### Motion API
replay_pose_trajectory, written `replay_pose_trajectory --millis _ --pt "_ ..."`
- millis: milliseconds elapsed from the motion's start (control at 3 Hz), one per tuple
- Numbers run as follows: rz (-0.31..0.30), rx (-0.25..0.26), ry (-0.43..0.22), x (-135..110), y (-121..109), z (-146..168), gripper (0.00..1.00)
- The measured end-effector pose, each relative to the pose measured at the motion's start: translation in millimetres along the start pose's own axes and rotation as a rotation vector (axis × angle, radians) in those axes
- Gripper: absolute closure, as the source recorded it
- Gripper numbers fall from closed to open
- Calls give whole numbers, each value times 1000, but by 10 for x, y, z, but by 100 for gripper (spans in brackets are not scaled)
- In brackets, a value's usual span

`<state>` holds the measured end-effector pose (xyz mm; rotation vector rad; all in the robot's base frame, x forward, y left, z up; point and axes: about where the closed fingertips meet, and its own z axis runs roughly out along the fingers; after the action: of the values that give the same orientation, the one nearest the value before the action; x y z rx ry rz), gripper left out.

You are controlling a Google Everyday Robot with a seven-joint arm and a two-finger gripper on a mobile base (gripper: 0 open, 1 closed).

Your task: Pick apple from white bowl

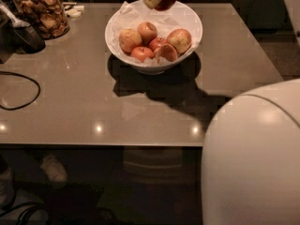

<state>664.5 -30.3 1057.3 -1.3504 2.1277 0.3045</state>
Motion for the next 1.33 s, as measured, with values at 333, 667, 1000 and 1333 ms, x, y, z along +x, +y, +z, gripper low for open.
replay_pose_trajectory --millis 333,667,1000,1333 --pt "-28 -11 -16 29 176 -185 100" --pt "-25 -36 -31 182 378 -290 100" --pt "-8 -64 -42 362 551 -289 100" --pt "19 -103 -36 554 674 -206 100"
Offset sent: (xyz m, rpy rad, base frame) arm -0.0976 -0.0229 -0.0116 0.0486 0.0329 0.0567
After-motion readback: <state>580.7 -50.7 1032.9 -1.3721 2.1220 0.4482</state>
